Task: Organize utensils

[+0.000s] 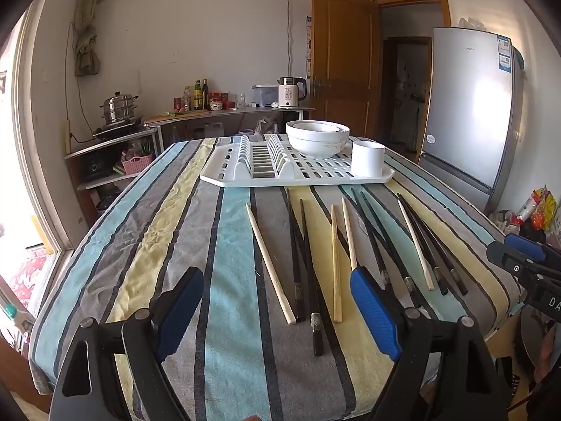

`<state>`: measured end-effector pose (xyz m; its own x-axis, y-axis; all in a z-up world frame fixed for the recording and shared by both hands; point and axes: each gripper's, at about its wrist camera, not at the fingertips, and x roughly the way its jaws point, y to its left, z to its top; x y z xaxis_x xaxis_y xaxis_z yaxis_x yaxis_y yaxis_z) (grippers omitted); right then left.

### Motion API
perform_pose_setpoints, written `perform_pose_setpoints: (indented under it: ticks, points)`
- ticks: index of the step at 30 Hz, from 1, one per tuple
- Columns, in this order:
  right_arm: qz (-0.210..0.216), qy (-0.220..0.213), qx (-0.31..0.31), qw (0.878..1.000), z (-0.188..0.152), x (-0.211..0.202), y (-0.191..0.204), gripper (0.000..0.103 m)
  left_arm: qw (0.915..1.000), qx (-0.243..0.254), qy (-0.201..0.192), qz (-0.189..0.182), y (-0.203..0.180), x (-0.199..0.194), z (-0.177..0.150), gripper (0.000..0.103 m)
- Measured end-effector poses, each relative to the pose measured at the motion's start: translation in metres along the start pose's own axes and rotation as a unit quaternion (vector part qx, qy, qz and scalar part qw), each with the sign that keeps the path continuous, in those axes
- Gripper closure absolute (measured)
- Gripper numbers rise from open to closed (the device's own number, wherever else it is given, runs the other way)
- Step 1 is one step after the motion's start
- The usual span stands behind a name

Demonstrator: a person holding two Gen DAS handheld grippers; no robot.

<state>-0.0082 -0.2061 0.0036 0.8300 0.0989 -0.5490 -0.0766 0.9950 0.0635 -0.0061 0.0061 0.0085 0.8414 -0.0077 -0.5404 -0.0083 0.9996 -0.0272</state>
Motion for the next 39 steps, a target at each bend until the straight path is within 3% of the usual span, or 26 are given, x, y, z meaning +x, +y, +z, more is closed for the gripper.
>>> perform_pose_setpoints:
  ticks: [39]
  points:
    - [0.0,-0.003,-0.001,1.0,0.0032,-0.0003,0.0002,0.044,1.0,0.005,0.0,0.001,-0.0075,0.0002,-0.0016,0.017]
